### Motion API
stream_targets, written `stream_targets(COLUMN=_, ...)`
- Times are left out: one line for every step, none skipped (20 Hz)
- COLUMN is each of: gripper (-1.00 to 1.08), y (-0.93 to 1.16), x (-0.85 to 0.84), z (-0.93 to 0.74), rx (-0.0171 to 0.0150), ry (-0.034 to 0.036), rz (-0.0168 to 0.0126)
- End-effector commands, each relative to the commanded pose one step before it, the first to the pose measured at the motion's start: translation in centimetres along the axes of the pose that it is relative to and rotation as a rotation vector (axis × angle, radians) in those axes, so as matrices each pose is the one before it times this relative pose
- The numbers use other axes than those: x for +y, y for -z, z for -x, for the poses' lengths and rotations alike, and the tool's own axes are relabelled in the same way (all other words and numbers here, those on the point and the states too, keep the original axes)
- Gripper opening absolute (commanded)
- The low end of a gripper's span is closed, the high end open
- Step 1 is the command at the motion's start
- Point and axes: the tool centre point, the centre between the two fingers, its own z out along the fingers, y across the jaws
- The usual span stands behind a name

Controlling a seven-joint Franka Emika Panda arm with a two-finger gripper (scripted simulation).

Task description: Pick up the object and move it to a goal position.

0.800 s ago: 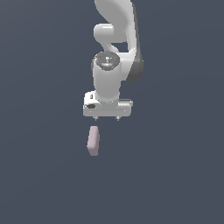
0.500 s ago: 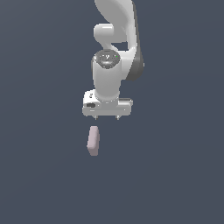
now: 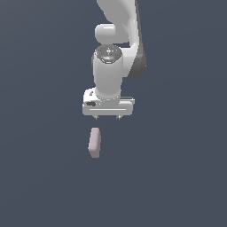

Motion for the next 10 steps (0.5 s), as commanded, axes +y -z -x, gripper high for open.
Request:
stream_targets(gripper=1.00, y=-0.079, x=0.136, z=-0.117, rx=-0.00034, ry=-0.00160, rz=-0.00085)
stream_targets(gripper=1.00, y=-0.060, x=0.098, z=-0.121, rx=0.00017, ry=-0.00118, rz=-0.00069)
stream_targets(gripper=1.00, y=-0.080, x=0.135, z=-0.153, rx=0.00022, ry=-0.00166, rz=-0.00100)
stream_targets(gripper=1.00, y=-0.101, x=0.158, z=-0.186, rx=0.00025, ry=-0.00195, rz=-0.00118)
stream_targets(gripper=1.00, y=-0.121, x=0.196, z=-0.215, rx=0.00031, ry=-0.00241, rz=-0.00148)
stream_targets(gripper=1.00, y=-0.139, x=0.219, z=-0.244, rx=0.00035, ry=-0.00268, rz=-0.00165)
stream_targets(gripper=1.00, y=-0.157, x=0.242, z=-0.273, rx=0.00041, ry=-0.00292, rz=-0.00180)
stream_targets(gripper=1.00, y=-0.175, x=0.280, z=-0.302, rx=0.00050, ry=-0.00335, rz=-0.00207)
stream_targets(gripper=1.00, y=-0.196, x=0.310, z=-0.329, rx=0.00057, ry=-0.00368, rz=-0.00229)
stream_targets(gripper=1.00, y=-0.221, x=0.338, z=-0.357, rx=0.00064, ry=-0.00397, rz=-0.00250)
